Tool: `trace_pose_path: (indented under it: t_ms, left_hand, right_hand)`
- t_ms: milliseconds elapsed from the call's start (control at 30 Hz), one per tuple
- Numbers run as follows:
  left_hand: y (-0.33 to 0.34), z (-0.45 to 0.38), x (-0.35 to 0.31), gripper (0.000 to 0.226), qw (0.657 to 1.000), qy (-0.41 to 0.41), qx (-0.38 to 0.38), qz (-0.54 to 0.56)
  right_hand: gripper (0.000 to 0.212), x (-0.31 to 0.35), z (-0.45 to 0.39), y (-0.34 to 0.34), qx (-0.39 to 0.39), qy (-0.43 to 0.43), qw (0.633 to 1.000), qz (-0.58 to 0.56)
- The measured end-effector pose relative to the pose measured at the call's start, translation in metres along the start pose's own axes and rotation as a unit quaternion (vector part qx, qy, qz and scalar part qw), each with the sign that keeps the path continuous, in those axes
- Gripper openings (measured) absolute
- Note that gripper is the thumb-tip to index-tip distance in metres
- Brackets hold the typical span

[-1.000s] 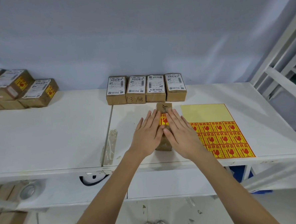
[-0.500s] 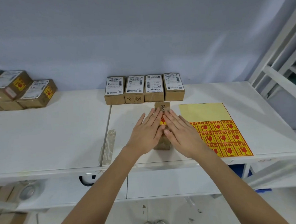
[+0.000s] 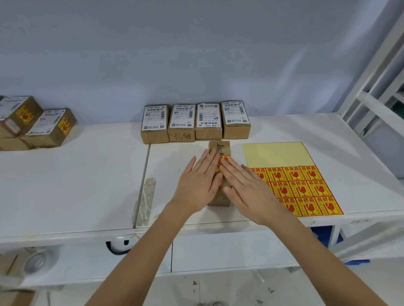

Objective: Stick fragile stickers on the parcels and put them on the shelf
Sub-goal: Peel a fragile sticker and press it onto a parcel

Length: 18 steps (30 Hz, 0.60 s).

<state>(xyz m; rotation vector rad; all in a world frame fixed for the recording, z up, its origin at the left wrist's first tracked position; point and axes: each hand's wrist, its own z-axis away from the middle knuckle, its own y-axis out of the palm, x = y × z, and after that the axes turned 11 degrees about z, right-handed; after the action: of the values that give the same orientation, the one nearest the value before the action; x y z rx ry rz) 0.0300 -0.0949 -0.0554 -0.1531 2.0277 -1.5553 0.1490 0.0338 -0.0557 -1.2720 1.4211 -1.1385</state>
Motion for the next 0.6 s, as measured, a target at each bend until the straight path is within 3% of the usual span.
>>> trace_pose_path:
  t_ms: [100, 200, 267, 333, 433, 600]
  left_hand:
    - [0.000, 0.001, -0.001, 0.073, 0.999, -0.018, -0.006, 0.033]
    - [-0.004, 0.002, -0.006, 0.068, 0.985, -0.079, -0.024, 0.149]
    - [-0.011, -0.001, -0.011, 0.067, 0.951, -0.168, -0.019, 0.260]
    - [-0.014, -0.008, -0.012, 0.062, 0.925, -0.231, 0.021, 0.300]
    - [-0.012, -0.015, -0.014, 0.050, 0.901, -0.248, 0.070, 0.349]
    - [-0.009, -0.017, -0.022, 0.057, 0.839, -0.250, 0.035, 0.482]
  right_hand:
    - [0.063, -0.003, 0.008, 0.001, -0.008, 0.017, 1.000, -0.022]
    - [0.065, -0.002, 0.012, 0.000, -0.003, 0.061, 0.996, -0.071]
    - [0.066, -0.001, 0.009, -0.001, 0.006, 0.090, 0.992, -0.085]
    - [0.059, 0.001, 0.005, -0.003, 0.011, 0.113, 0.988, -0.104]
    - [0.050, 0.003, -0.002, -0.003, 0.027, 0.148, 0.967, -0.205]
    - [0.041, 0.005, -0.012, 0.003, 0.004, 0.159, 0.918, -0.363]
